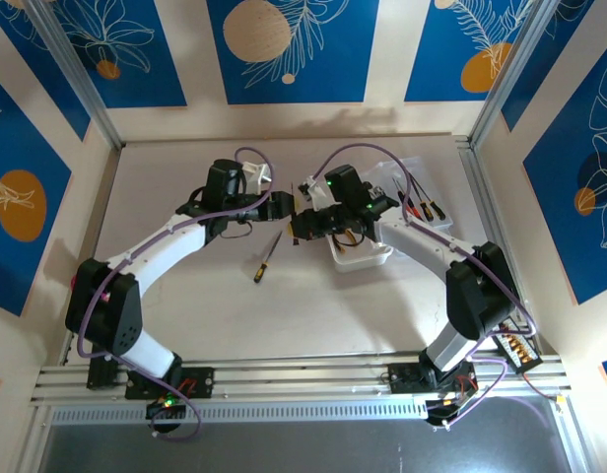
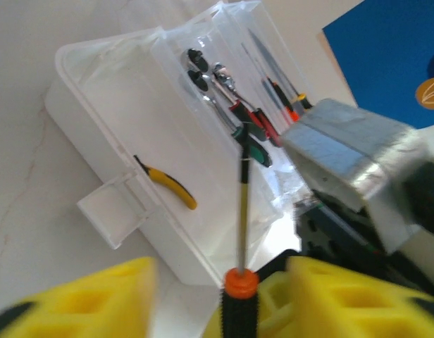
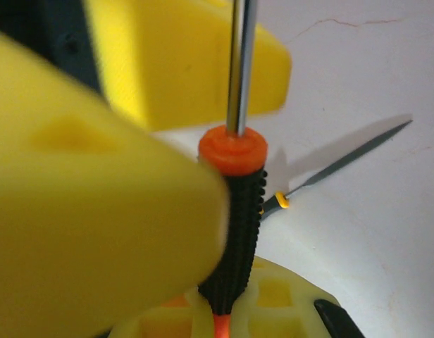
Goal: Pack the tool kit
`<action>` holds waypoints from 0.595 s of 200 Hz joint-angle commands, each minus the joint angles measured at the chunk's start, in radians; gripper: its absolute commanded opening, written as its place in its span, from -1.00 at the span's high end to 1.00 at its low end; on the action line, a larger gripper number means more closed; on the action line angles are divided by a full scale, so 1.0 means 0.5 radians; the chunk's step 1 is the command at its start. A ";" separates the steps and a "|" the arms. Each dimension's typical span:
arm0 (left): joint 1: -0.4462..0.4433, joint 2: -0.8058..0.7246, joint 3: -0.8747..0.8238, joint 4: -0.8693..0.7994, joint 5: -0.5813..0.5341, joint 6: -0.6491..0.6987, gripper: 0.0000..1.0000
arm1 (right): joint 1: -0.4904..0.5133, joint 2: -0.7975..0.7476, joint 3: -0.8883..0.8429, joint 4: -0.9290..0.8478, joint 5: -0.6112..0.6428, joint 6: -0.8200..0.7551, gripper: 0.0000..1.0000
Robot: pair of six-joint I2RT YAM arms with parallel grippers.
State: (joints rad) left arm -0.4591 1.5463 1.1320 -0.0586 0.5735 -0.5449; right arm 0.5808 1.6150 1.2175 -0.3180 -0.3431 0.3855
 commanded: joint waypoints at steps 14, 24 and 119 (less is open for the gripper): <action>0.124 -0.169 0.159 -0.448 -0.313 0.288 -0.99 | -0.164 -0.214 0.019 -0.304 0.112 -0.168 1.00; 0.177 -0.195 0.173 -0.556 -0.410 0.348 -0.99 | -0.248 -0.272 0.000 -0.369 0.130 -0.190 1.00; 0.290 -0.123 -0.025 -0.984 -0.784 0.557 -1.00 | -0.843 0.058 0.602 -1.291 1.378 -0.620 1.00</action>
State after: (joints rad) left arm -0.3115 1.4708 1.1629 -0.5034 0.2039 -0.2886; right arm 0.1646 1.5364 1.4239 -0.8021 0.1207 0.1764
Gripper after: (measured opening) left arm 0.997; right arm 0.070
